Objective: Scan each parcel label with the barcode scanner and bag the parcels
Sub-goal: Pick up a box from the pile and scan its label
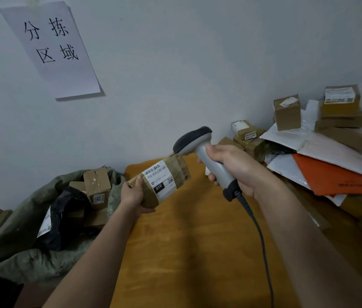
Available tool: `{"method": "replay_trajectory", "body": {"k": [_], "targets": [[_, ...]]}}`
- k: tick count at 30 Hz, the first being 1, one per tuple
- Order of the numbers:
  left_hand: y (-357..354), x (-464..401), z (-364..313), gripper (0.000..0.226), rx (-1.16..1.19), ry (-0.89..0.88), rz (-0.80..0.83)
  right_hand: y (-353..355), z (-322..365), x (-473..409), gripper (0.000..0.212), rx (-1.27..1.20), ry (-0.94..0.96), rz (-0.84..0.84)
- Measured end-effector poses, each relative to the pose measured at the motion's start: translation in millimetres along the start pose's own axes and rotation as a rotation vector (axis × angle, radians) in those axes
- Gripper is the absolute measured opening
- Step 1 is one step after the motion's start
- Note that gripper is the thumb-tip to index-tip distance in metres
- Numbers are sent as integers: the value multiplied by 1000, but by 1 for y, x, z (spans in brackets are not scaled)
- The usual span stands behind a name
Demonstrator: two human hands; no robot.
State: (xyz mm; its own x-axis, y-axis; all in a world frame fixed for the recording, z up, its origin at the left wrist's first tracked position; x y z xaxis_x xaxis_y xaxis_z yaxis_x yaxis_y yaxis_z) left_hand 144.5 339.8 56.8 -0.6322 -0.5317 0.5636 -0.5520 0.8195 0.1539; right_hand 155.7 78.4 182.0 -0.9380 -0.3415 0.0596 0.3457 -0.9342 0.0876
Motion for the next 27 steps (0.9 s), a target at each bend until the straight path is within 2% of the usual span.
{"method": "replay_trajectory", "body": {"k": [8,20,23,27], "targets": [[0,-7,5,45,-32,27,-35,1,42,24,31,63,67,-4],[0,-18,13,43,4,41,-61,15,55,38,37,31,112,-15],[-5,-26,22,37,111,97,32,20,50,36,37,-38,107,-48],[-24,-12,33,37,143,185,285,41,24,18,23,3,99,-241]]}}
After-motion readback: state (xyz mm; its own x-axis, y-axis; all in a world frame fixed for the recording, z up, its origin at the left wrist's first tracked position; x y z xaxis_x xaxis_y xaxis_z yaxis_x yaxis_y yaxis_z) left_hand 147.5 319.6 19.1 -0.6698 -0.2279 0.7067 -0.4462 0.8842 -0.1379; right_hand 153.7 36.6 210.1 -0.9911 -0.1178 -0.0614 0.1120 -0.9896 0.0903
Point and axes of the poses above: each hand's wrist, its own x-axis away from the middle knuckle, its own y-axis out of the back of the hand, z = x × y, the point moved 9 cm from there along -x, towards the middle knuckle, and after that the axes turned 8 degrees about y, right-handed, at the moved point
